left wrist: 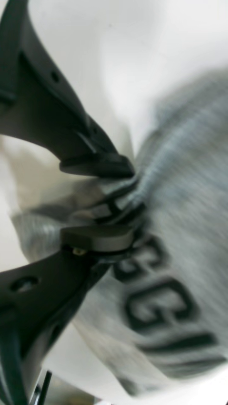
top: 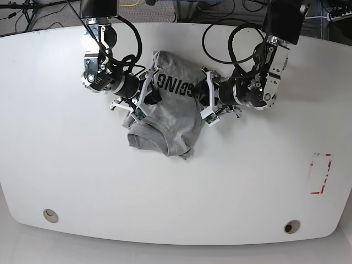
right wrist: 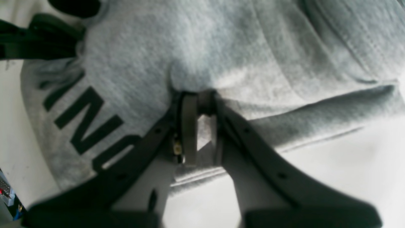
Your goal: Fold the T-shirt properly
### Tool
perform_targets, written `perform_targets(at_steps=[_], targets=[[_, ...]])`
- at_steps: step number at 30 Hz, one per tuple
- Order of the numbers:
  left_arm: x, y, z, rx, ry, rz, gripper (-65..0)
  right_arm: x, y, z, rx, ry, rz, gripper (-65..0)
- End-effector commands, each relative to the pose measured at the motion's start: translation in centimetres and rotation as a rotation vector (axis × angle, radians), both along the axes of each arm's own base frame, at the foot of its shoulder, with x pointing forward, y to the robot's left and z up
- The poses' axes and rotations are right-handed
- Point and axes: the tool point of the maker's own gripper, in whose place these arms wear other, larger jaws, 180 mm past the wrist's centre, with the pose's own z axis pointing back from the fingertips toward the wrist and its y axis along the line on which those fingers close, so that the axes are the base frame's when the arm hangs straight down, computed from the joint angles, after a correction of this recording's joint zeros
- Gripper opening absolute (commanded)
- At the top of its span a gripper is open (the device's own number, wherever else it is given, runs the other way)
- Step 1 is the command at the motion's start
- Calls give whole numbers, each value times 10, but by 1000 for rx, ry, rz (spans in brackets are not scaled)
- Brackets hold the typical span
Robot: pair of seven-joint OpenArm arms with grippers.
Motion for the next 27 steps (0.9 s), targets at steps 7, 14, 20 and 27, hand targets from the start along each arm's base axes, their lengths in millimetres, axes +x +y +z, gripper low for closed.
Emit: perform_targets(at_steps=[7,14,20,27], targets=[[12,-6,63,-26,-195,-54,-425,24,-27,44,-42,-159,-23,-585],[38,-8,86,-74,-252,7,-425,29,-57,58,-126,-198,-28,-577],[63,28,85,-80,-241,154,-425,41,-62,64,-118,-216,-65,-417],[85,95,86,-70,-244,365,-425,55,-58,65,-65,-212,-113,-155]])
